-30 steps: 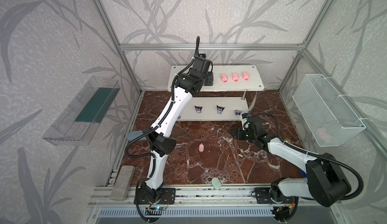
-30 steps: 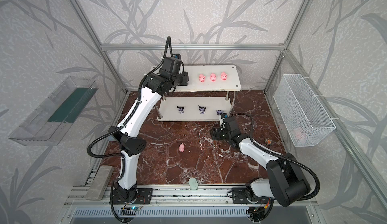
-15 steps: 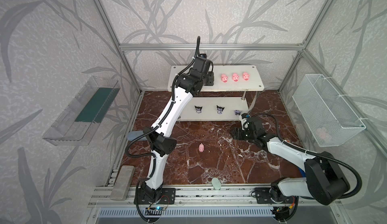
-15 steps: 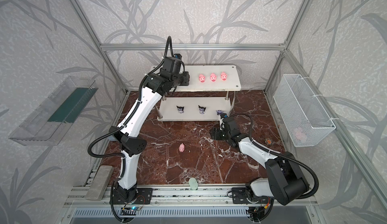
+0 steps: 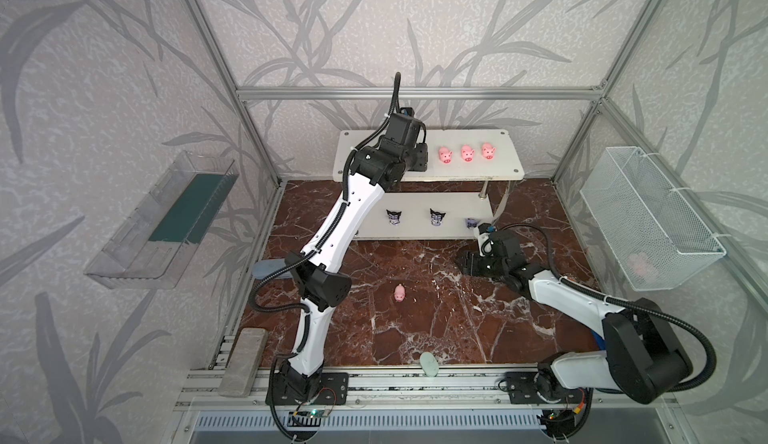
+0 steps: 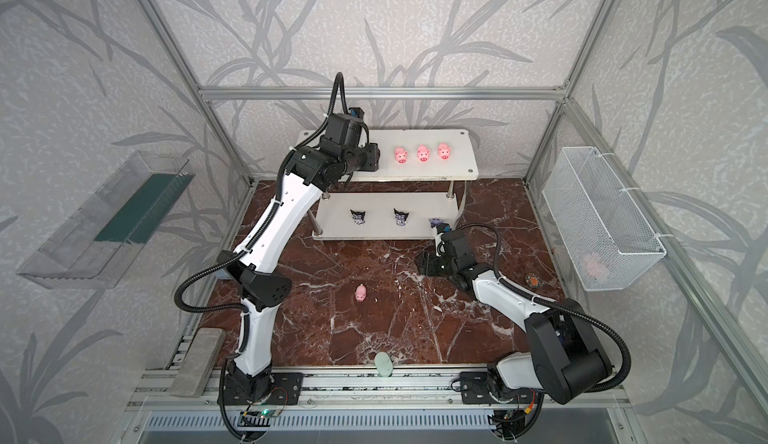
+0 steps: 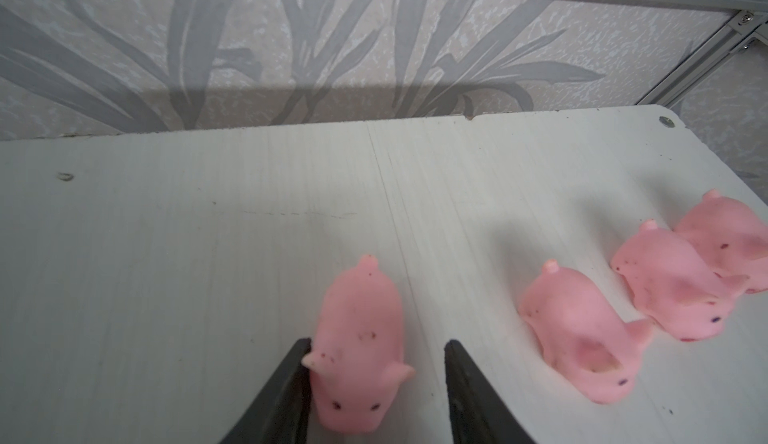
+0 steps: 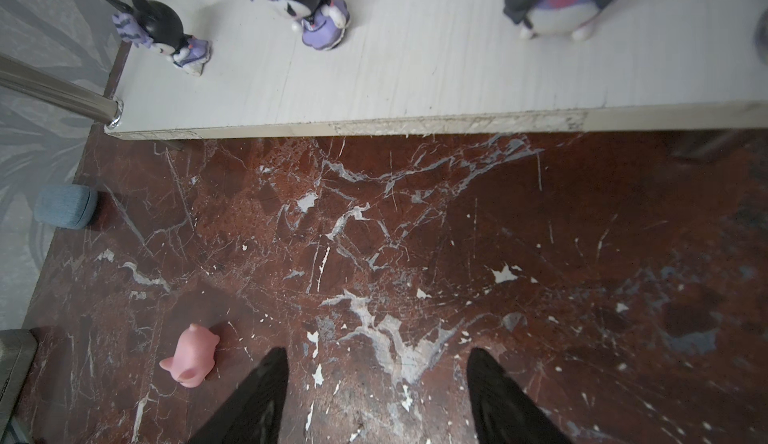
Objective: Place and organize the plastic toys onto the shelf
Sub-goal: 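Lower the pig at the end of the pig row and open the left gripper, then swing the left gripper back down toward the last pink pig on the table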
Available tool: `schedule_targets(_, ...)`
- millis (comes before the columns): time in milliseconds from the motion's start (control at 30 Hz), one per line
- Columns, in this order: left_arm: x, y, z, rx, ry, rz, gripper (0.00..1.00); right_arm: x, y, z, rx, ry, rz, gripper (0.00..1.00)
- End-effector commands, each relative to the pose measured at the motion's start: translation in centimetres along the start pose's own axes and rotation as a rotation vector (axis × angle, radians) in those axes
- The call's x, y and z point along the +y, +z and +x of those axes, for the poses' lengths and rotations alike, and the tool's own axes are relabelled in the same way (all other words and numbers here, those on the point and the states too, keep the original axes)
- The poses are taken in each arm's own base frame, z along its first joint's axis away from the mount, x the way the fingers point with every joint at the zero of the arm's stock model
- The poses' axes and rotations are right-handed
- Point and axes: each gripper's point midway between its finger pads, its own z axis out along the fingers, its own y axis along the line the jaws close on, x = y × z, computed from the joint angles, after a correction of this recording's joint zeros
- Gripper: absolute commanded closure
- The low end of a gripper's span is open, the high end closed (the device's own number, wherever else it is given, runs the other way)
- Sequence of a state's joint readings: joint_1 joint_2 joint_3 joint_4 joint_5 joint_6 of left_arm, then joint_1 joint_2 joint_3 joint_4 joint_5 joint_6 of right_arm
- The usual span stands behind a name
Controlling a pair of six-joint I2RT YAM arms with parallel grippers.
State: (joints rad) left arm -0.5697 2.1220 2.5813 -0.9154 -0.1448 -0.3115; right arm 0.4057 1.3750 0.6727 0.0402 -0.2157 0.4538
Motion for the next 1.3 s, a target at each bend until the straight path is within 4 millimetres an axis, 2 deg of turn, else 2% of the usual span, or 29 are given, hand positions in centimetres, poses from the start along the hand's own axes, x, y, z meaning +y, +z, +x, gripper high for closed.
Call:
schedule_targets(0, -0.3, -1.9, -0.4, 0.002, 0.001, 0.016, 0.5, 0.6, -0.1, -1.3, -0.028, 0.001, -0.018, 0.31)
schedule_targets(233, 0.4, -2.5, -0.9, -0.021, 0.016, -0.017, 0.48, 0.6, 0.0, -1.2, -0.024, 0.002, -0.02, 0.31)
schedule_targets(500, 1.8, -5.3, -4.4, -0.138, 0.034, -0.044, 0.41, 0.6, 0.1, -1.3, -0.025, 0.002, -0.021, 0.31)
schedule_targets(600, 3.3, -6.4, -5.8, -0.178, 0.028, -0.064, 0.38, 0.7, 0.2, -1.3, -0.022, 0.004, -0.027, 0.31)
schedule_targets(700, 4.8, -8.1, -7.5, -0.23, 0.019, -0.076, 0.37, 0.8, 0.2, -1.3, -0.019, 0.006, -0.031, 0.31)
schedule_targets(900, 7.1, -13.3, -9.9, -0.343, 0.057, -0.142, 0.36, 1.0, 0.2, -1.7, -0.022, 0.007, -0.035, 0.31)
schedule_targets(1000, 7.8, -15.8, -9.2, -0.366, 0.061, -0.152, 0.35, 1.1, 0.2, -1.7, -0.018, 0.007, -0.036, 0.31)
schedule_targets(1100, 8.7, -17.8, -6.6, -0.379, 0.029, -0.143, 0.35, 1.1, 0.2, -1.8, -0.023, 0.008, -0.037, 0.31)
schedule_targets(1267, 9.9, -21.0, 0.7, -0.356, -0.029, -0.082, 0.35, 1.1, 0.2, -1.6, -0.016, 0.005, -0.041, 0.31)
